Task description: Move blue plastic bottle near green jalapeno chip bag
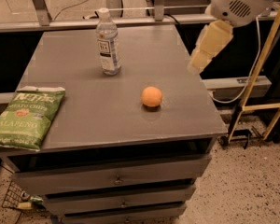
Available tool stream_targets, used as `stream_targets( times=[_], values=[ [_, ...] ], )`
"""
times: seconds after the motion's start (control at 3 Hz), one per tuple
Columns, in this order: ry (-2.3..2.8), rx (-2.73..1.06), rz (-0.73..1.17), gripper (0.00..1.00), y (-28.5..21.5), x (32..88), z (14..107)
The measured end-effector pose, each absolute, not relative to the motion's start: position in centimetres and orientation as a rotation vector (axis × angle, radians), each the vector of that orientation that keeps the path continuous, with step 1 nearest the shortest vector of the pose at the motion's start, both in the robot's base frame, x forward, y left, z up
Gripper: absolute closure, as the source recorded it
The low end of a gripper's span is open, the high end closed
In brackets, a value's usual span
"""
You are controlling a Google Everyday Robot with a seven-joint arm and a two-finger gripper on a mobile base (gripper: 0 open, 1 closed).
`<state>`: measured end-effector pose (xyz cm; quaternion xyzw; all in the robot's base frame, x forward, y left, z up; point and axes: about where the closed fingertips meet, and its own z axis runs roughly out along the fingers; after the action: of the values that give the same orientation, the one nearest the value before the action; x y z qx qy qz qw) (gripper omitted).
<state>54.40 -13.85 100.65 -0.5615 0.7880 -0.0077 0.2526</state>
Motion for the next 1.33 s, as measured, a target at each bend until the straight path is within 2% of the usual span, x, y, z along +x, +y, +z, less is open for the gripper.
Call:
stream_targets(
  times=[0.67,1.33],
  values=[
    [2.122,-1.521,0.049,0.0,-12.4,55.3,99.1],
    [2.006,-1.489,0.284,0.0,-2.7,60.4,94.9]
  ],
)
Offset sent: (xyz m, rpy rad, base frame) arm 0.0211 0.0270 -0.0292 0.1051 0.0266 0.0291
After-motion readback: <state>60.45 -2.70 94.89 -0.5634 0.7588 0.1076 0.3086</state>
